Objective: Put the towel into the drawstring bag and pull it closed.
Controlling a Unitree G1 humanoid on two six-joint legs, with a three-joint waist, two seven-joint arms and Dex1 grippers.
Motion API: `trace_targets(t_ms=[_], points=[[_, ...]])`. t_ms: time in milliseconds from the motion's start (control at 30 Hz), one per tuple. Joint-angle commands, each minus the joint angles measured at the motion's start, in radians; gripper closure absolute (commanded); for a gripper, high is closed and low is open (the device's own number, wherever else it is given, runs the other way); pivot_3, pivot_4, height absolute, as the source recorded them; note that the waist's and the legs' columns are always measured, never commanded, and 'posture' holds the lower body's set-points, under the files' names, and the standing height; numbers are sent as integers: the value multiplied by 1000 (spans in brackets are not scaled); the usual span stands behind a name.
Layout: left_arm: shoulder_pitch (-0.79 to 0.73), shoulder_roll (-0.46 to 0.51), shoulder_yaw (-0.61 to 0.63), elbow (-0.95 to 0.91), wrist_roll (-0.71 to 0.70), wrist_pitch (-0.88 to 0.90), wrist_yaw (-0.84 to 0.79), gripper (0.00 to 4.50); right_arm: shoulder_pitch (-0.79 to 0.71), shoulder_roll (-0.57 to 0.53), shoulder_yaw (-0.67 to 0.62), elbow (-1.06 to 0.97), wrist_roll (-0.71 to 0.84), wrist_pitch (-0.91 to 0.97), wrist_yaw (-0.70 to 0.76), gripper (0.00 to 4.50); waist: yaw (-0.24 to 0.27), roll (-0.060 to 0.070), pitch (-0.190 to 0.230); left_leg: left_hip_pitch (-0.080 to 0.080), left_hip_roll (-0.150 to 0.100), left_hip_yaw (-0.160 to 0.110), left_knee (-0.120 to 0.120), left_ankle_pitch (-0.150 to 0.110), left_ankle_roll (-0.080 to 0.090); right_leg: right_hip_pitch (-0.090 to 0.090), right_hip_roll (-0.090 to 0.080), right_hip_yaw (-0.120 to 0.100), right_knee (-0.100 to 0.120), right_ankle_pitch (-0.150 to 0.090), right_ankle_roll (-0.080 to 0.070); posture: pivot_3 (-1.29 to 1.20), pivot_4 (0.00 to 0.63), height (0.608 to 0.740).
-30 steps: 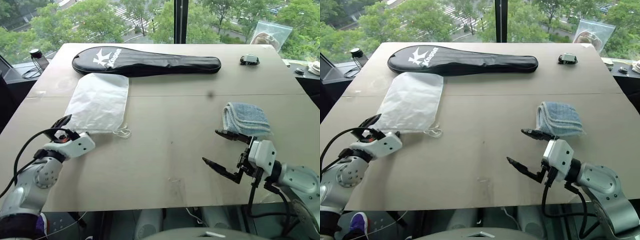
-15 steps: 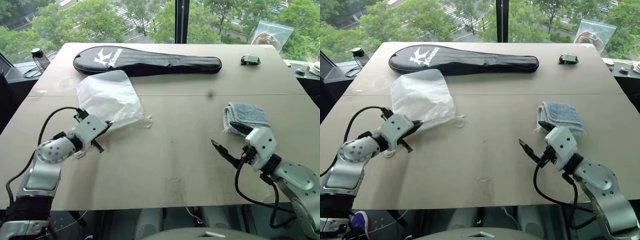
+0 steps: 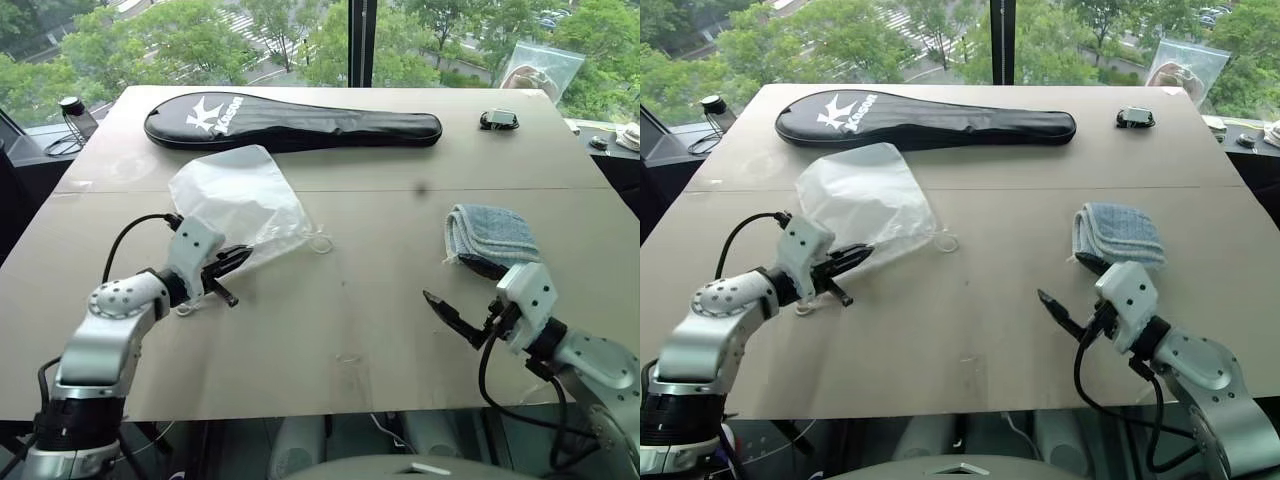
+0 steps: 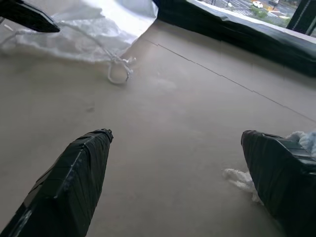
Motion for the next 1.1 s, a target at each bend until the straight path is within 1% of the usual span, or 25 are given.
trace_targets(t_ms=[33, 100, 167, 267, 333, 467, 567, 667, 767, 867, 967, 1000, 1033, 1100], points=[[-70, 34, 97, -61, -260, 288, -4, 4466, -59, -15, -95, 47, 50, 58, -34, 0, -1, 0, 0, 1, 0, 0, 0, 0, 0, 1, 0, 0, 0, 0, 0, 0, 150, 740], [-127, 18, 127, -28, -331, 401, 53, 4466, -138, -10, -139, 112, 52, 109, -98, 0, -6, 1, 0, 3, 0, 1, 0, 0, 0, 2, 0, 1, 0, 0, 0, 0, 150, 740], [-175, 0, 132, -14, -366, 466, 103, 4466, -226, -26, -172, 184, 46, 201, -168, 0, -9, 1, 1, 3, -1, 1, 1, 0, 0, 2, 1, 1, 1, 0, 0, 0, 150, 740], [-238, -39, 124, -9, -393, 520, 172, 4466, -351, -68, -173, 302, 67, 309, -166, 0, -9, 1, 1, 2, -1, 0, 1, 0, 0, 2, 1, 2, 1, 0, 0, 0, 150, 740], [-288, -88, 122, 5, -406, 560, 238, 4466, -457, -84, -158, 428, 59, 405, -194, 0, -9, 1, 1, 2, -2, 0, 1, 0, 0, 2, 1, 2, 1, 3, -4, 0, 150, 740], [-360, -166, 100, 6, -404, 579, 321, 4466, -602, -128, -64, 666, 25, 486, -126, 0, -9, 1, 1, 0, -2, 1, 0, 0, 0, 1, 1, 3, 0, 3, -4, 0, 150, 740], [-376, -212, 83, 7, -389, 563, 361, 4466, -643, -156, 38, 800, -5, 518, -40, 0, -8, 1, 1, 0, -2, 1, -1, 0, 0, 1, 0, 3, -1, 3, -4, 0, 150, 740], [-384, -259, 69, 14, -360, 536, 406, 4466, -676, -165, 143, 883, -44, 532, 33, 0, -14, 0, 1, 0, -2, 2, -1, -1, 1, 1, 0, 3, -1, 3, -4, 0, 150, 740], [-389, -297, 68, 17, -341, 514, 441, 4466, -711, -146, 189, 974, -83, 486, 78, 0, -23, -4, -1, 1, -2, 2, -1, -1, 1, 2, 0, 3, -1, 3, -4, 0, 150, 740], [-409, -333, 53, 23, -326, 491, 465, 4500, -713, -133, 303, 1034, -197, 329, 130, 760, -29, -7, -3, 3, -2, 2, -1, -1, 1, 3, 1, 3, -1, 3, -4, 0, 150, 740], [-427, -342, 51, 30, -322, 493, 471, 4500, -686, -128, 361, 1027, -288, 151, 158, 2082, -31, -11, -6, 7, -1, 1, 0, -1, 1, 7, 1, 3, -2, 3, -4, 0, 150, 740], [-429, -342, 51, 34, -320, 497, 473, 4500, -675, -116, 350, 1018, -288, 118, 161, 2579, -32, -13, -7, 10, -1, 2, 0, -1, 1, 10, 1, 3, -2, 1, -1, 0, 150, 740], [-430, -340, 48, 37, -317, 499, 472, 4500, -664, -98, 322, 1000, -272, 103, 158, 2957, -34, -14, -7, 13, -1, 2, 0, -1, 1, 13, 1, 3, -2, 0, 0, 0, 150, 740], [-433, -336, 37, 41, -314, 502, 466, 4500, -636, -73, 267, 941, -243, 82, 152, 4004, -40, -14, -7, 22, -1, 2, 0, -1, 1, 22, 1, 4, -2, 0, 0, 0, 150, 740]])
